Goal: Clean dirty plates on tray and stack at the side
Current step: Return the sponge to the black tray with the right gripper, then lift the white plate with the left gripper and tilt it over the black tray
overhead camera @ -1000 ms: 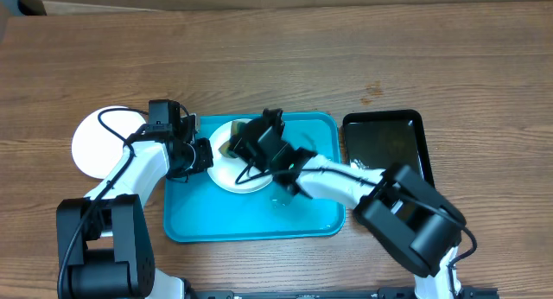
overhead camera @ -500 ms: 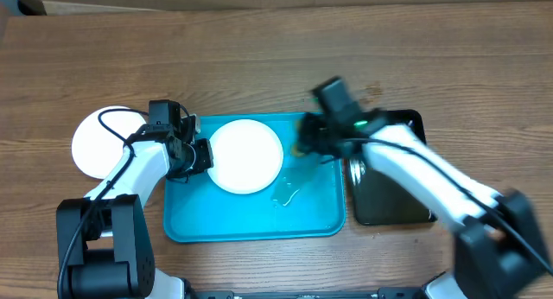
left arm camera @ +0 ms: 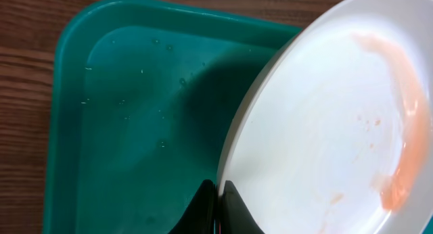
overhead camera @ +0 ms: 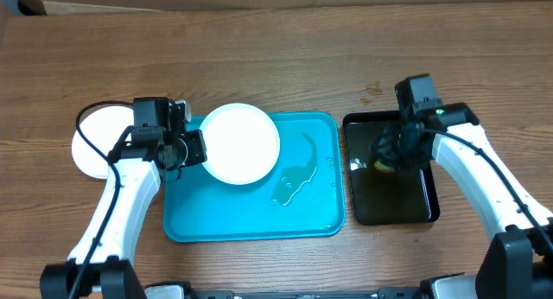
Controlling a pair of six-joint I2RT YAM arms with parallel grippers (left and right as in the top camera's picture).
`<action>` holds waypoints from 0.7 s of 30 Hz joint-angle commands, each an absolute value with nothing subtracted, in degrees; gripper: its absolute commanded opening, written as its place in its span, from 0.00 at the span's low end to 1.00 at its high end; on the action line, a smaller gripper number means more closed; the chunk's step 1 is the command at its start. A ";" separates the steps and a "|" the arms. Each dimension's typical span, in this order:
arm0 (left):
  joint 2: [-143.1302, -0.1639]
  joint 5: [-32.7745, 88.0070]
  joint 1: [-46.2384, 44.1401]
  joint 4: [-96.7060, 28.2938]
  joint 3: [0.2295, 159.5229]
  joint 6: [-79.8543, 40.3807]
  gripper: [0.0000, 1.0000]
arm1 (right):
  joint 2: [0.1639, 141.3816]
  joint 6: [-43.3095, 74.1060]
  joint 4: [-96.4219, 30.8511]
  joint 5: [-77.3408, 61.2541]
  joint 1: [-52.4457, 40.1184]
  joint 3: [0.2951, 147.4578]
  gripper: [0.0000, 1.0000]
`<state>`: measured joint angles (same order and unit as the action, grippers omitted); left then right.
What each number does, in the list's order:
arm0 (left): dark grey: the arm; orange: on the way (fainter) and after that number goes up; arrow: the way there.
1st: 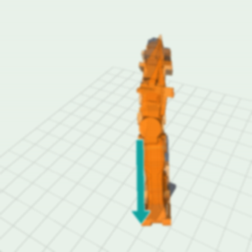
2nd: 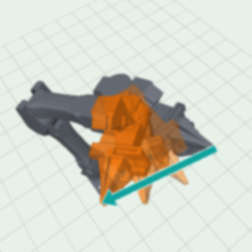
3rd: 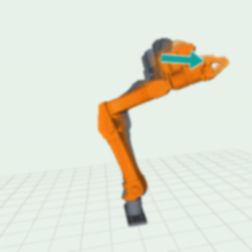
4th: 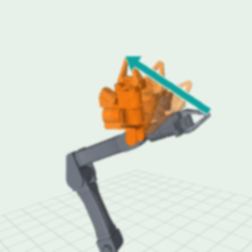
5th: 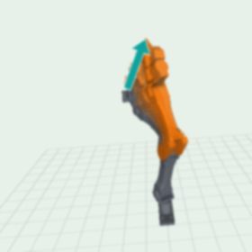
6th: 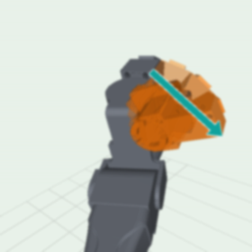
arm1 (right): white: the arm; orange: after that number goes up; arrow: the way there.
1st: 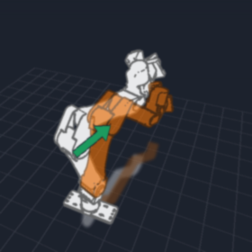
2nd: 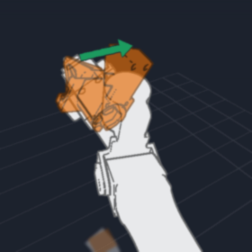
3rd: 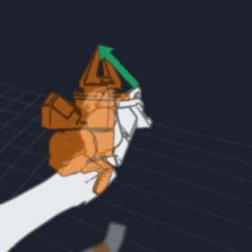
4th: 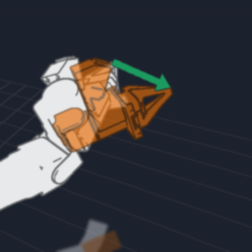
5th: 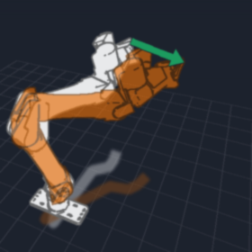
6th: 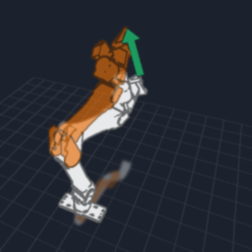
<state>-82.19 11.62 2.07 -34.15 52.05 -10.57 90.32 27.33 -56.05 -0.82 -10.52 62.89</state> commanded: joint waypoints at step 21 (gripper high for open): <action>-79.75 -0.99 -19.90 -38.44 68.31 -17.34 0.04 | 90.45 25.28 -48.25 3.36 -10.33 50.94 0.85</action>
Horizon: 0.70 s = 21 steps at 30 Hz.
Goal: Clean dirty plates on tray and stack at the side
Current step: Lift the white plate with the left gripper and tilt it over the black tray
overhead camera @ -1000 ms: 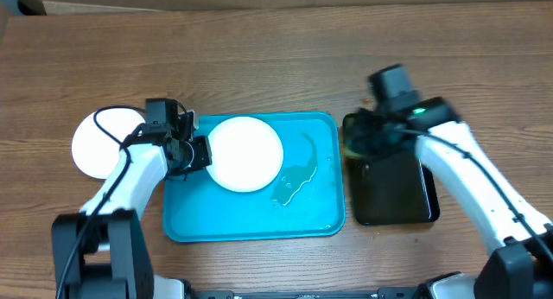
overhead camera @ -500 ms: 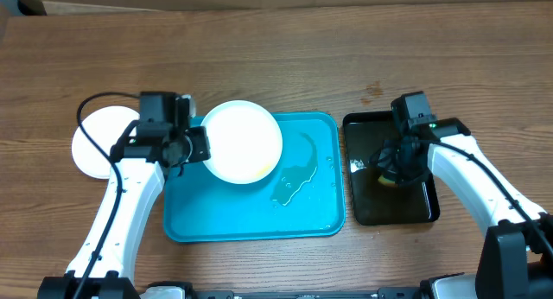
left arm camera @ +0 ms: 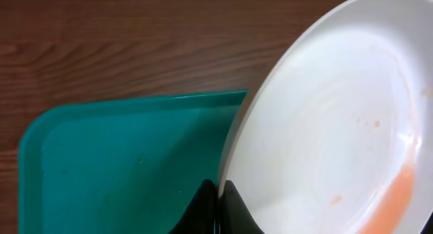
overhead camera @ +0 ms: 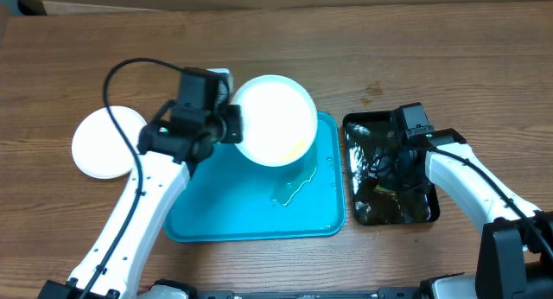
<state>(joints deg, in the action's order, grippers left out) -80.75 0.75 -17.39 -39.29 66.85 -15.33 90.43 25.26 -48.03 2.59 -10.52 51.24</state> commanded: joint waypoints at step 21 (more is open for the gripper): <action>-86.67 1.93 -25.52 -32.12 68.38 -22.37 0.04 | 90.43 23.29 -55.94 -4.25 -10.20 55.46 0.48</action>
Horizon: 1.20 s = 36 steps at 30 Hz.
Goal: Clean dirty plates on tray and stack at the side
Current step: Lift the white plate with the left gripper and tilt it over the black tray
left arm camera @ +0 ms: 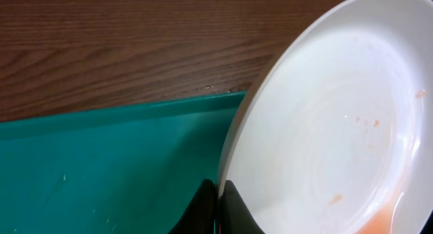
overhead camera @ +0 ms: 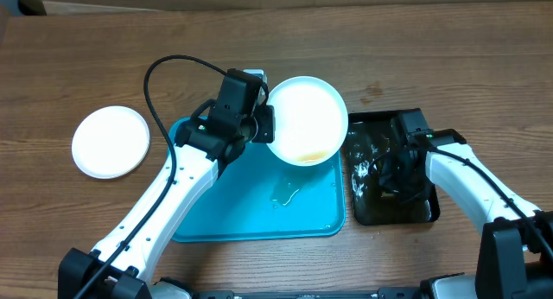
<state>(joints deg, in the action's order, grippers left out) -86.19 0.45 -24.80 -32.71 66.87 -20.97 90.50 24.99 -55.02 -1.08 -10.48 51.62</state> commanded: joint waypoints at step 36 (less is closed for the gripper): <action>-86.94 2.57 -32.16 -23.55 68.38 -24.43 0.04 | 90.45 25.50 -48.21 -4.40 12.14 51.66 0.04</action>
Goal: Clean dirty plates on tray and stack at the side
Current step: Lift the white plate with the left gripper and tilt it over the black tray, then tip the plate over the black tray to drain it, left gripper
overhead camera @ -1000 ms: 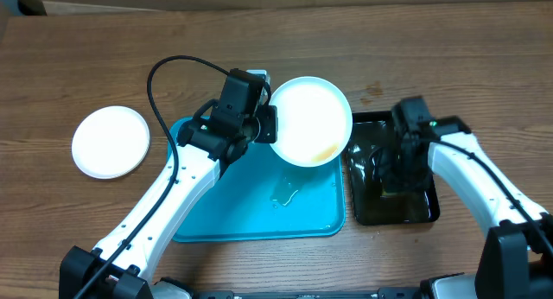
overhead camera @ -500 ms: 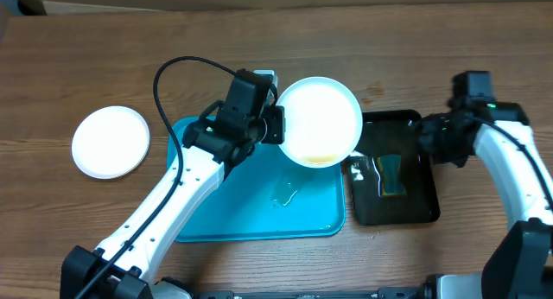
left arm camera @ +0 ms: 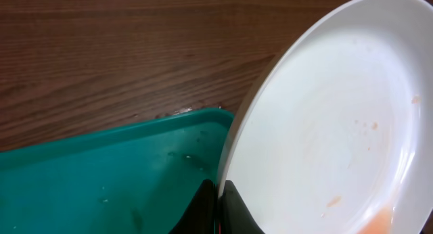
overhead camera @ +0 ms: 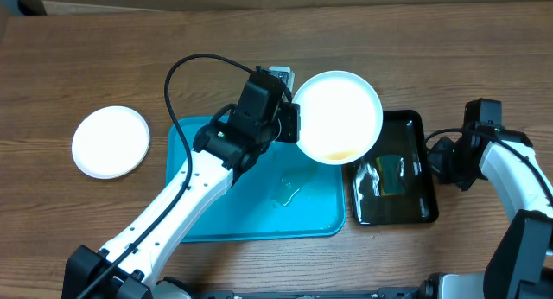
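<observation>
A dirty white plate point(overhead camera: 338, 117) hangs tilted over the teal tray's point(overhead camera: 216, 213) far right corner and the black basin's point(overhead camera: 415, 208) left edge. My left gripper point(overhead camera: 292, 126) is shut on its left rim. The left wrist view shows the plate point(left arm camera: 325, 126) with my left gripper point(left arm camera: 218, 210) pinching its rim, and orange residue point(left arm camera: 380, 220) pooled at its low edge. My right gripper point(overhead camera: 448, 157) sits at the basin's right edge, its jaws not discernible. A yellow-green sponge point(overhead camera: 390, 174) lies in the basin's water.
A clean white plate point(overhead camera: 111, 142) lies on the wooden table left of the tray. A puddle of water point(overhead camera: 289, 191) sits on the tray's right half. The left arm's black cable point(overhead camera: 186, 74) loops over the table behind the tray.
My left gripper has carried the plate further right, from over the tray's right side to partly above the basin. My right gripper has moved from inside the basin to its right edge.
The left gripper first held the dirty plate over the tray's left part while the right gripper was in the basin. At each later moment the plate stood further right and the orange residue gathered at its low edge. Now it reaches the basin and the right gripper is outside it.
</observation>
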Controlling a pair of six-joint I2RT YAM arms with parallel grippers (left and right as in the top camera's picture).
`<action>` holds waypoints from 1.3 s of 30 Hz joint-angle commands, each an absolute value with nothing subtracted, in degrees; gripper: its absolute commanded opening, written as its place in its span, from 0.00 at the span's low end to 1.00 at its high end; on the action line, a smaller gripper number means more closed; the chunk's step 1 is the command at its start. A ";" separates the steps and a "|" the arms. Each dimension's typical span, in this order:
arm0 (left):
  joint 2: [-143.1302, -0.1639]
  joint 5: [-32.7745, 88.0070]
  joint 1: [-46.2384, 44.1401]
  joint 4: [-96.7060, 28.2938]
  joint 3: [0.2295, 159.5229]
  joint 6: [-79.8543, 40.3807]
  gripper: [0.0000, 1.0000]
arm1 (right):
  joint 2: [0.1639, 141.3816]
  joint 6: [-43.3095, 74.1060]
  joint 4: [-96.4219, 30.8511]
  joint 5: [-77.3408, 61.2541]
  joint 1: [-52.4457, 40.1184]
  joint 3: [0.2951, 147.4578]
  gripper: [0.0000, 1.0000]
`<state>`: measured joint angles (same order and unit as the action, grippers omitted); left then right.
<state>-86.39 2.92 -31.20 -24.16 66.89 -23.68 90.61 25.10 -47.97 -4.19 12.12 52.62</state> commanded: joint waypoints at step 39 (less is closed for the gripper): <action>-96.07 -11.46 -39.59 0.78 68.38 -6.22 0.04 | 90.43 26.98 -48.95 -9.52 21.67 62.54 0.43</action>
